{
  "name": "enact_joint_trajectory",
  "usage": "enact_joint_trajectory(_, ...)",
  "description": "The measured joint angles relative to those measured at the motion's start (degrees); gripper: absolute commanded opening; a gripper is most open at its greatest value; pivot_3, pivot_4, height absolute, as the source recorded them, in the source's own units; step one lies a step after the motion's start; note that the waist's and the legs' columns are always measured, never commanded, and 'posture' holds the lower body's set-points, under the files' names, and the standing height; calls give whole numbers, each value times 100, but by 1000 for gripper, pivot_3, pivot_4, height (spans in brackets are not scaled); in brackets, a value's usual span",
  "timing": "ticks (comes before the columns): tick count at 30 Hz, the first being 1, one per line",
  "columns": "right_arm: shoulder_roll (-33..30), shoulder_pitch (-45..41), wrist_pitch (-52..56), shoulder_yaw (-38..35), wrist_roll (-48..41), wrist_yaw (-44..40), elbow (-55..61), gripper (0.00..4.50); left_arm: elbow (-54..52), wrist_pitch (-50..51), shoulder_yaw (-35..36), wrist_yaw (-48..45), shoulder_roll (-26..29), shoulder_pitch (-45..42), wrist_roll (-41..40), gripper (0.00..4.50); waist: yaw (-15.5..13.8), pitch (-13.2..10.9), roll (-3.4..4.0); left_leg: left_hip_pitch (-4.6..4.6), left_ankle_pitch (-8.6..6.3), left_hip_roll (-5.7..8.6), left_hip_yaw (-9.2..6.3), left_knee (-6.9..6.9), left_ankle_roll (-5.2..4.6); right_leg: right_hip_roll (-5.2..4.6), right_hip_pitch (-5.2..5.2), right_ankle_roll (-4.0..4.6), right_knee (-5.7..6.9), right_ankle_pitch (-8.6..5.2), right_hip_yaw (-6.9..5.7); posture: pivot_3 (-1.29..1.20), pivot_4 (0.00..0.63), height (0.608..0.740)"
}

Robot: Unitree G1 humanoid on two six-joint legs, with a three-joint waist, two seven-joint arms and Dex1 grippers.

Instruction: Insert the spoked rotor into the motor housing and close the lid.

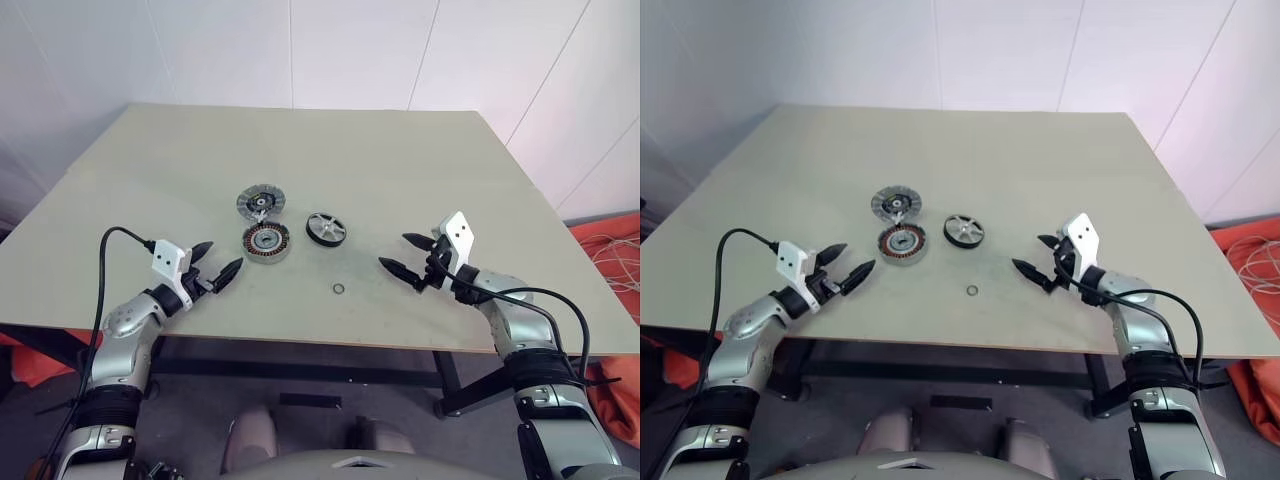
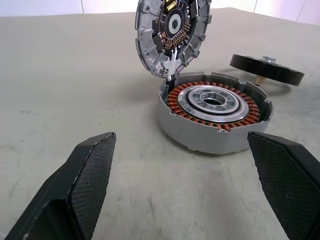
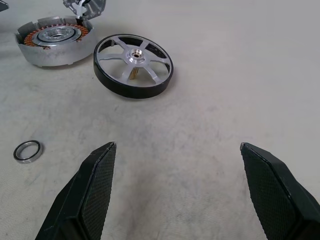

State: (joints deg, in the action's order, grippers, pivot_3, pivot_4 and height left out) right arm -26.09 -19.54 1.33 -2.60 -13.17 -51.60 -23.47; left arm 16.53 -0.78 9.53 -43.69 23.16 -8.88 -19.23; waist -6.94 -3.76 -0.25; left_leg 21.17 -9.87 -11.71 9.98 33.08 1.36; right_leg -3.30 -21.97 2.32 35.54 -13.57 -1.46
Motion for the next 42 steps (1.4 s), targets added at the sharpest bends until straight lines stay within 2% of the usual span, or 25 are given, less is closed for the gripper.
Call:
enact_joint_trajectory(13, -7, -15, 0, 19, 30, -17, 0, 4500, 56, -1, 0, 6, -34, -11, 0, 4489, -1, 0, 0, 0, 0, 0, 0, 0, 0, 0, 0, 0, 0, 0, 0, 0, 0, 740)
enact_joint_trajectory(19, -235, -112, 468, 549, 166, -460, 710, 4500, 52, 1, 0, -19, -20, -23, -1, 4489, 6, 0, 0, 0, 0, -2, -3, 0, 0, 1, -1, 0, 1, 0, 0, 0, 0, 740)
enact_joint_trajectory(24, -419, -967, 1685, 1206, 298, -781, 1473, 4500, -95, 95, -10, -209, 72, 17, -45, 4489, 17, 0, 1, -6, 2, -7, -5, 0, 3, 3, -4, 0, 13, 0, 2, 0, 0, 740)
enact_joint_trajectory(30, -291, -2527, 2618, 2468, 932, -1274, 1536, 4500, -397, 284, 9, -385, 259, 128, -174, 4489, 9, -1, 2, -1, 2, -6, -6, 0, 4, 2, -11, 3, 17, -1, 5, 0, 0, 740)
enact_joint_trajectory(33, -106, -3133, 2204, 3229, 1406, -1743, 1207, 4500, -491, 395, 30, -414, 256, 203, -284, 4489, -1, -1, -1, 3, 0, -6, -5, 0, 2, 1, -12, 6, 15, -3, 4, 0, 0, 740)
enact_joint_trajectory(36, 266, -3547, 1230, 3873, 2006, -1866, 386, 4500, -716, 526, 22, -472, 261, 319, -396, 4489, 27, -1, -3, 8, 0, -7, -5, 0, 2, 1, -22, 7, 20, -3, 6, 0, 0, 740)
enact_joint_trajectory(42, 1079, -4140, -6, 4342, 2662, -1903, -943, 4500, -875, 576, 39, -471, 271, 470, -447, 4489, 150, -3, -6, 15, 1, -7, -11, 2, 3, 2, -26, 8, 22, -3, 5, 0, 0, 740)
